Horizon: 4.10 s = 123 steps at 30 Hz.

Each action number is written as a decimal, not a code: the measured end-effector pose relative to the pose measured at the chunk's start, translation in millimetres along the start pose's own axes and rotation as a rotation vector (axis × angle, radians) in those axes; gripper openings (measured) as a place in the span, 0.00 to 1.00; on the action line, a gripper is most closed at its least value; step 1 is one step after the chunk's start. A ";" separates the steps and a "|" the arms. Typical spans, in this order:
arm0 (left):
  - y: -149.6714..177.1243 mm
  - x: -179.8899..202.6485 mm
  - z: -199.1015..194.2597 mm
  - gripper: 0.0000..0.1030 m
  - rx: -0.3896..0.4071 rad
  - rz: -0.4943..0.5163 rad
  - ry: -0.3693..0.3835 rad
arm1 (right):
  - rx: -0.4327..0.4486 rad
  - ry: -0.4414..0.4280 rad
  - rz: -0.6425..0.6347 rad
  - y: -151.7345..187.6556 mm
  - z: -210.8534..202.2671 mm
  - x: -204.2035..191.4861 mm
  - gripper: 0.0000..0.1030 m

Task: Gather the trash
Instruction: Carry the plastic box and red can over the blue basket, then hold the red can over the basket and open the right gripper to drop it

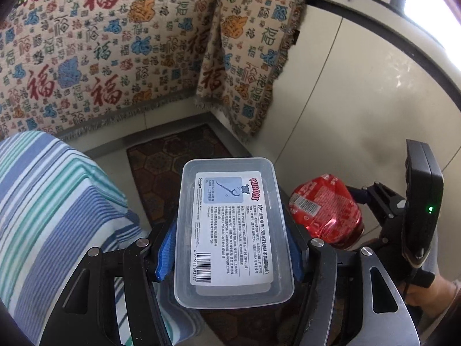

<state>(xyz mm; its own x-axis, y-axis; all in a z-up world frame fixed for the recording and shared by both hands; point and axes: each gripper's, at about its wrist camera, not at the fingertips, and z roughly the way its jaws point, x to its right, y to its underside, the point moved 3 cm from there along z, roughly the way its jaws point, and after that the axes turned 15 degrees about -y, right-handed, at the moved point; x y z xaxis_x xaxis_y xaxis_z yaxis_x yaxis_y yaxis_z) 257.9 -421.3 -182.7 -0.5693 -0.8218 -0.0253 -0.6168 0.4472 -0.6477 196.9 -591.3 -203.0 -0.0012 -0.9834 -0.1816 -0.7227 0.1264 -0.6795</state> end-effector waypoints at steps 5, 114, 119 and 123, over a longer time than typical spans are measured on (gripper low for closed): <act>-7.6 14.4 31.1 0.62 -0.031 0.014 0.004 | -0.029 -0.006 -0.003 6.5 18.2 20.5 0.98; -6.4 -25.3 60.5 0.90 -0.015 -0.111 -0.124 | -0.166 -0.066 -0.108 29.9 88.9 3.6 1.00; -2.4 -23.7 66.2 0.90 -0.035 -0.105 -0.122 | -0.163 -0.076 -0.085 31.3 92.4 -4.1 1.00; 0.6 -21.6 69.8 0.90 -0.047 -0.097 -0.120 | -0.106 -0.181 0.007 23.3 81.7 4.3 1.00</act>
<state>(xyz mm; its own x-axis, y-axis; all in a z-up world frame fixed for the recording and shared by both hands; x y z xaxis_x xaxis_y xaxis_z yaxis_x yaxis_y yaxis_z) 307.8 -427.9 -235.7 -0.4387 -0.8968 -0.0573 -0.6921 0.3779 -0.6149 236.4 -582.0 -277.7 0.1109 -0.9418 -0.3174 -0.7916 0.1094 -0.6011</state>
